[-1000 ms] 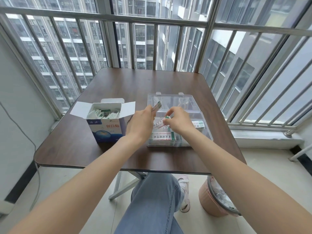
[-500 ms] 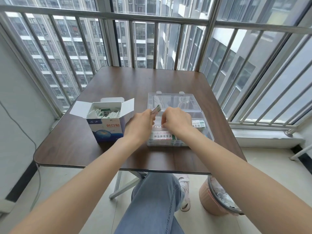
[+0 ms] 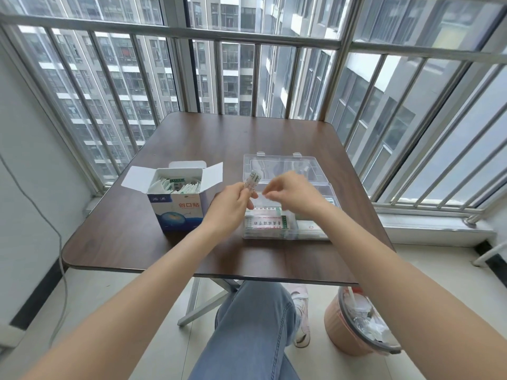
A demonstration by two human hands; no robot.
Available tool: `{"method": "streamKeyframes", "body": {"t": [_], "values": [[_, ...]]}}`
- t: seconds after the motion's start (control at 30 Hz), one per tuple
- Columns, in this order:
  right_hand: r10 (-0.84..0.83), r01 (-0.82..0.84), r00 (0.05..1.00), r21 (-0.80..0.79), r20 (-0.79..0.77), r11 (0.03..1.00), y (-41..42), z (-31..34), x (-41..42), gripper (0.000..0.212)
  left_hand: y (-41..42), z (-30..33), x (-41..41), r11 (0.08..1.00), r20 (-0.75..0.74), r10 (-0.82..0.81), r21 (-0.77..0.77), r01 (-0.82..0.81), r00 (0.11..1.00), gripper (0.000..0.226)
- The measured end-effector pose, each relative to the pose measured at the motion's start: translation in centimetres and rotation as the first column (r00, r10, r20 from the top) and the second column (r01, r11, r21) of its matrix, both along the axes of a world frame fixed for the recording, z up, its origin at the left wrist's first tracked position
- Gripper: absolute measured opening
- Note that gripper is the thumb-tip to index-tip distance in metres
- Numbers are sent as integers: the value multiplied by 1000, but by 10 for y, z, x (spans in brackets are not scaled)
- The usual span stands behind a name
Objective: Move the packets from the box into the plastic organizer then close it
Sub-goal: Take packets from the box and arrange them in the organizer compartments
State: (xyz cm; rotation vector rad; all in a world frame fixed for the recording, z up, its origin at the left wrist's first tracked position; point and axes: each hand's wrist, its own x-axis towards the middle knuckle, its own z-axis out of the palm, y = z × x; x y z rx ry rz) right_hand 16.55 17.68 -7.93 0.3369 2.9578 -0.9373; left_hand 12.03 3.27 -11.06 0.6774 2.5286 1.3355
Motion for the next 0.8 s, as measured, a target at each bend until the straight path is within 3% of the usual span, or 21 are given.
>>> {"method": "streamKeyframes", "body": {"t": [0.07,0.1,0.2,0.33,0.6,0.8], "values": [[-12,-8,997,-282,-70,959,5,10,7,27,0,3,0,998,4,-66,-5,66,998,28],[-14,-18,996,-346,-89,938,7,13,10,29,1,5,0,994,3,-110,-20,110,994,26],[-57,-8,984,-357,-171,934,10,12,10,12,5,10,0,981,-48,-172,-94,167,984,17],[-194,115,960,-346,-203,931,15,2,7,7,10,8,-1,997,-111,-13,-73,5,994,5],[-211,218,969,47,-130,975,17,-16,-1,17,16,6,-5,955,-218,39,-278,-101,975,4],[-146,144,989,281,-11,949,8,-8,-2,11,22,9,-14,880,-232,-89,-473,-32,969,10]]}}
